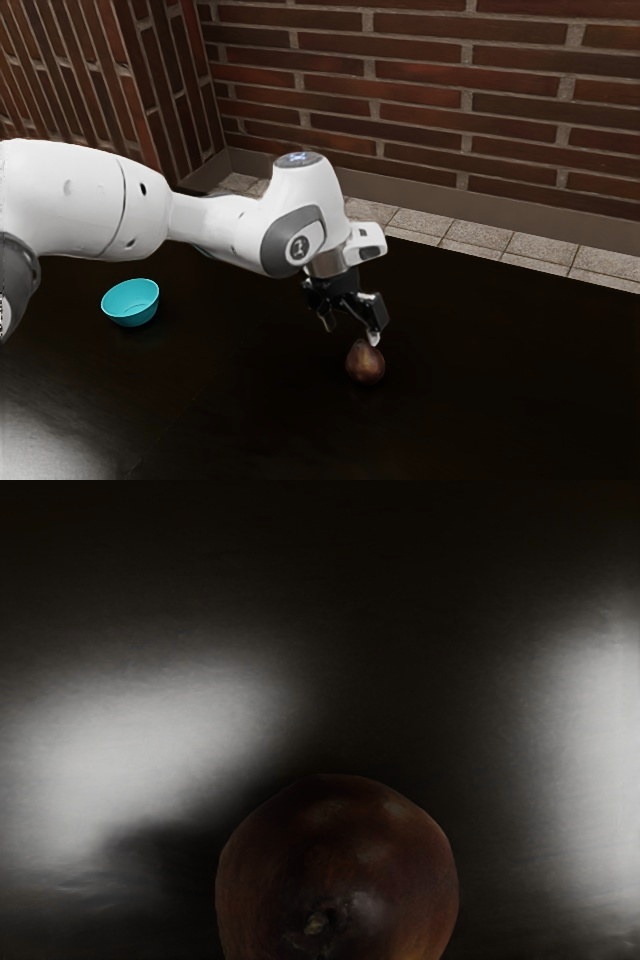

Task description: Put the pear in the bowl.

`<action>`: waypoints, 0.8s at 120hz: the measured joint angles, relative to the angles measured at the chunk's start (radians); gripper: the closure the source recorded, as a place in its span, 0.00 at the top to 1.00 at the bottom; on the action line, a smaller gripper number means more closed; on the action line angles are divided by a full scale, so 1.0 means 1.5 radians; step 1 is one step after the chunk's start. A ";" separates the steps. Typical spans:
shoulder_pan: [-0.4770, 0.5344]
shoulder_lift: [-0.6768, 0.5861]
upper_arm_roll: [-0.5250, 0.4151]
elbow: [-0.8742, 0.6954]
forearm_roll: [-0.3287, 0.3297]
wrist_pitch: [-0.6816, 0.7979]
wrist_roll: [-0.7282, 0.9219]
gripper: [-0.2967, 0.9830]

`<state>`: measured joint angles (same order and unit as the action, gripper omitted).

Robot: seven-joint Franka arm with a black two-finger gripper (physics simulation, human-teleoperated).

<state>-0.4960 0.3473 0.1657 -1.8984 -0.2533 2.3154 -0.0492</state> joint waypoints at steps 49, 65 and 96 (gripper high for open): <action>-0.008 0.066 -0.002 0.024 -0.002 0.020 -0.023 0.76; -0.011 0.094 -0.004 0.046 -0.019 0.022 -0.027 0.76; -0.003 0.108 -0.003 0.050 -0.045 0.031 -0.032 0.76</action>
<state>-0.5005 0.5088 0.1619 -1.8241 -0.3211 2.3626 -0.0974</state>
